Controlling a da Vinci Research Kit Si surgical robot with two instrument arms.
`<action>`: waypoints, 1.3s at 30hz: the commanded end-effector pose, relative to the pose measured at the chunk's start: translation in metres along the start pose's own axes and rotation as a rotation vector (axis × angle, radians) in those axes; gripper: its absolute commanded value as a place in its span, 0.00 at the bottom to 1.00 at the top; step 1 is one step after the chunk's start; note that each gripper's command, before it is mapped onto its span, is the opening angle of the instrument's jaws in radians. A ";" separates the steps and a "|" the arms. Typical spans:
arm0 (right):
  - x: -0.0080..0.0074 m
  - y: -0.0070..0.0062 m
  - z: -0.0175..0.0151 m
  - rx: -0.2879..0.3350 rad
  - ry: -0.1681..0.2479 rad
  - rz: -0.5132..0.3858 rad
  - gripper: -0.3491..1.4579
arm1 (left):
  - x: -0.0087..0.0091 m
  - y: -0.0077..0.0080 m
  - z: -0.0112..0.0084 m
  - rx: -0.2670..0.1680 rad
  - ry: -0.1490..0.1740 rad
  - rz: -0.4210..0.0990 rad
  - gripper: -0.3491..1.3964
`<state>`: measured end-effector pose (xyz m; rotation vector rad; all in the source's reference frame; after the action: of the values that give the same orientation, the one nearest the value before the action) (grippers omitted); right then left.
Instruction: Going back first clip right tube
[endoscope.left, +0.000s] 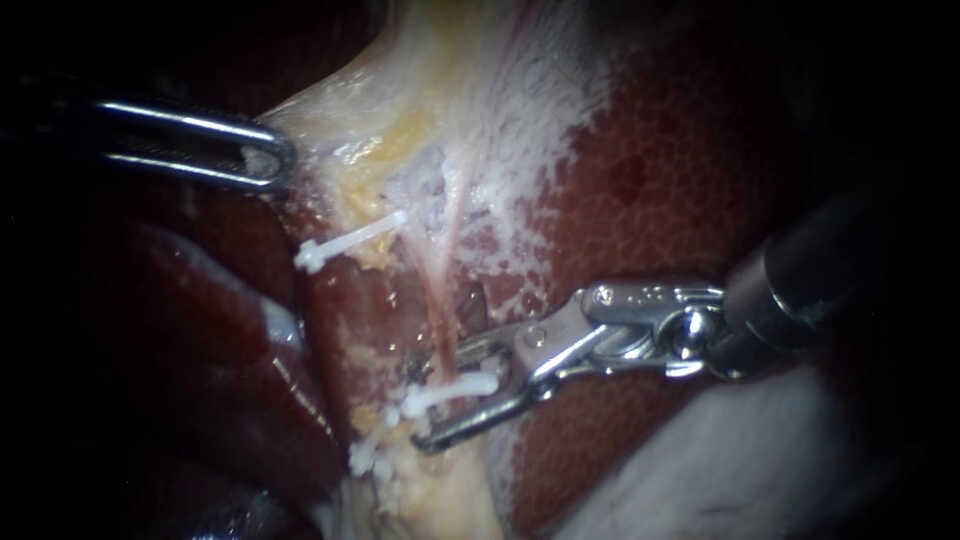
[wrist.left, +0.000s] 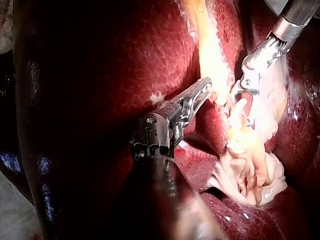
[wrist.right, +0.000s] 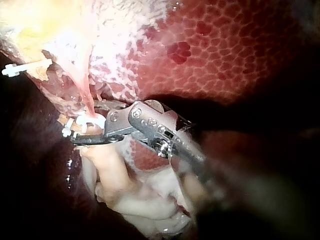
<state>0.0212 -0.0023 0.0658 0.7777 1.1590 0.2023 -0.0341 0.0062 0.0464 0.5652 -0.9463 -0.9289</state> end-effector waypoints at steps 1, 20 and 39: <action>0.0000 0.0000 0.0000 -0.029 0.006 -0.007 0.52 | 0.0000 0.0000 0.0000 0.000 0.000 0.000 0.00; -0.0013 -0.0022 -0.0042 -0.035 0.010 -0.008 0.52 | 0.0002 0.0000 -0.0001 0.000 0.000 0.001 0.00; 0.0019 -0.0043 -0.0145 -0.112 0.024 -0.092 0.52 | 0.0007 0.0005 0.0000 0.000 0.000 0.004 0.00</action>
<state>0.0081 0.0022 0.0589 0.6168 1.1940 0.1971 -0.0338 0.0059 0.0471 0.5626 -0.9474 -0.9253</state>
